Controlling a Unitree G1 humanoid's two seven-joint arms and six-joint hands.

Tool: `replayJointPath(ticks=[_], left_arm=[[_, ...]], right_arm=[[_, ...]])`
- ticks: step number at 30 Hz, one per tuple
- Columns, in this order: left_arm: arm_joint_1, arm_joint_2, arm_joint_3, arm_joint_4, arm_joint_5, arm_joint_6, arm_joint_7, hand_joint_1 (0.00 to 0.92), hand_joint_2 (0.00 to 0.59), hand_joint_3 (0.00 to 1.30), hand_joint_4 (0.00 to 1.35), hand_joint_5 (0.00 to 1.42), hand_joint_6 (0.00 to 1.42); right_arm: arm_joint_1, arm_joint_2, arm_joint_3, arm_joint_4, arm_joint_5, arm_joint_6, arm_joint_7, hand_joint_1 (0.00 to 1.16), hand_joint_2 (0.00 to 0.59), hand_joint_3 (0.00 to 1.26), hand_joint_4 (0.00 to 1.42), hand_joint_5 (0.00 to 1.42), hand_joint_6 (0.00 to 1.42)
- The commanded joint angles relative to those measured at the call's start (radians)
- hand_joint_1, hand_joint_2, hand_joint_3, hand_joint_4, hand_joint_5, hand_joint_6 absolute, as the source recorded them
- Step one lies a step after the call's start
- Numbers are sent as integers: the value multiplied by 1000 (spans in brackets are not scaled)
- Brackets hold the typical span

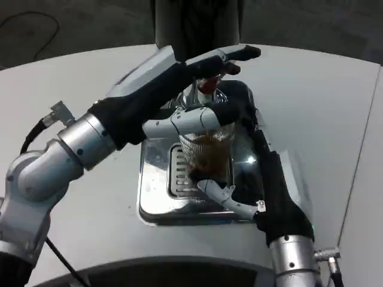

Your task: Grasp the cup under the faucet to collect the drink, then remove the cup.

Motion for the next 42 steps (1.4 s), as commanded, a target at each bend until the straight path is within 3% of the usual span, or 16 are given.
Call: replayJointPath(ticks=[1,25,42], left_arm=[[41,18,-17,16,41,20,-14,0,79,165,104,177,78],[26,24,-15,54,43,7,-5,0,76,173,104,166,59],[11,31,-17,80,57,-9,5,0,78,175,95,165,58]], right_arm=[[-65,18,3,87,27,-44,-35,796,174,43,107,102,147],[-276,58,-17,466,111,-176,-154,758,172,52,97,109,147],[-367,67,-7,586,117,-180,-206,753,169,53,114,127,154]])
